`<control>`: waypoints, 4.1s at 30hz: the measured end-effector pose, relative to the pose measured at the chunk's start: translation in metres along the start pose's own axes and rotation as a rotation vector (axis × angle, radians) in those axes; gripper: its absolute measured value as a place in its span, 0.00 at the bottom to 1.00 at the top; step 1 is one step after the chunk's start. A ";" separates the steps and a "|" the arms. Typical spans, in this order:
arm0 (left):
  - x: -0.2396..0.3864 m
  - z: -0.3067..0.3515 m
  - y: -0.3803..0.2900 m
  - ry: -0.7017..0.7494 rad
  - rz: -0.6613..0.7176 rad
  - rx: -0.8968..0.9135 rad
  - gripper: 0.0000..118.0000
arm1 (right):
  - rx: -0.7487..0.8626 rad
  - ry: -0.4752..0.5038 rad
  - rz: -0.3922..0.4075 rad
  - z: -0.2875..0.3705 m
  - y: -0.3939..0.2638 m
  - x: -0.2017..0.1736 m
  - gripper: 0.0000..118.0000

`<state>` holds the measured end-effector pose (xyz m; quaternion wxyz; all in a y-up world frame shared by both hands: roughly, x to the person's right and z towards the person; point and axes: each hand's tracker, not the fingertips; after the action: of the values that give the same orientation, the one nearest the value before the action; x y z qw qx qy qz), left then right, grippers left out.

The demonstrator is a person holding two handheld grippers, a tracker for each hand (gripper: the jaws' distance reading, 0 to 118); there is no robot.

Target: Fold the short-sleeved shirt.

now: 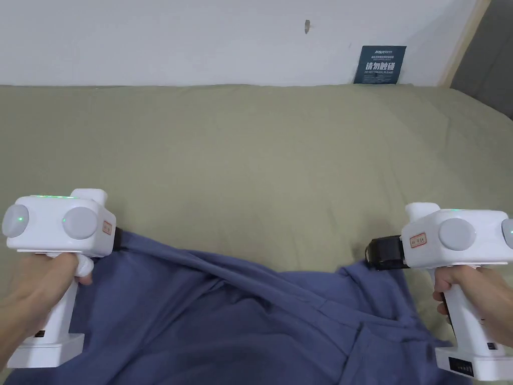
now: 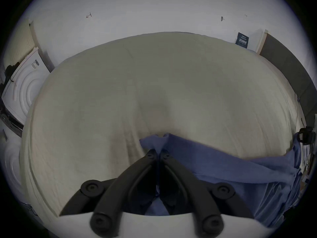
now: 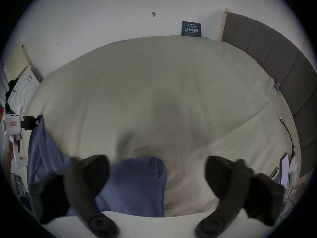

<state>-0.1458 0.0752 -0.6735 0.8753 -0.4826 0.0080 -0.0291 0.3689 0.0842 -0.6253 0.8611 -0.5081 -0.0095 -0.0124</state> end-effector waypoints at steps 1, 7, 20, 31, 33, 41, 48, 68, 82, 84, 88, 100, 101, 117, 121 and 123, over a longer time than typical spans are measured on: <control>-0.001 -0.001 -0.001 -0.003 0.007 0.000 0.01 | -0.031 -0.011 0.011 0.006 -0.015 -0.013 0.85; -0.005 0.020 -0.004 0.005 0.008 0.035 0.01 | 0.091 -0.021 0.038 0.031 -0.020 -0.016 0.05; -0.097 0.278 -0.033 0.063 0.128 0.300 0.01 | 0.345 0.131 0.013 0.250 -0.030 -0.004 0.05; -0.114 0.439 -0.033 0.101 0.146 0.521 0.01 | 0.580 0.145 0.037 0.382 -0.002 -0.027 0.05; -0.115 0.448 -0.023 0.114 0.147 0.541 0.01 | 0.602 0.131 0.050 0.397 0.009 -0.032 0.05; -0.106 0.458 0.042 0.166 0.170 0.611 0.01 | 0.672 0.068 0.042 0.412 0.086 -0.036 0.05; -0.097 0.435 0.136 0.231 0.156 0.650 0.01 | 0.712 0.013 0.013 0.406 0.182 -0.036 0.05; -0.092 0.252 0.239 0.363 0.142 0.660 0.01 | 0.735 -0.099 0.033 0.249 0.296 -0.075 0.05; -0.083 0.115 0.119 0.277 0.131 0.406 0.01 | 0.509 -0.052 0.034 0.094 0.182 -0.058 0.05; -0.082 0.123 0.100 0.270 0.124 0.396 0.01 | 0.485 -0.033 0.025 0.100 0.161 -0.052 0.05; -0.079 0.159 0.042 0.217 0.109 0.374 0.01 | 0.470 0.010 0.023 0.134 0.098 -0.038 0.05; -0.076 0.263 -0.184 0.084 0.071 0.297 0.01 | 0.388 0.057 0.049 0.231 -0.144 -0.004 0.05; -0.076 0.270 -0.204 0.060 0.086 0.284 0.01 | 0.372 0.058 0.040 0.235 -0.165 -0.002 0.05; -0.082 0.255 -0.305 0.020 0.148 0.129 0.04 | 0.207 0.052 -0.034 0.191 -0.264 0.008 0.09; -0.082 0.258 -0.304 0.019 0.150 0.135 0.48 | 0.196 0.015 -0.016 0.192 -0.263 0.004 0.50; -0.083 0.263 -0.303 0.031 0.160 0.172 1.00 | 0.203 0.015 0.003 0.196 -0.263 0.000 0.97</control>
<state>-0.2309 0.1410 -0.2775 0.9128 -0.4030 0.0576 0.0330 0.3596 0.1288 -0.3008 0.9083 -0.4181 -0.0036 -0.0138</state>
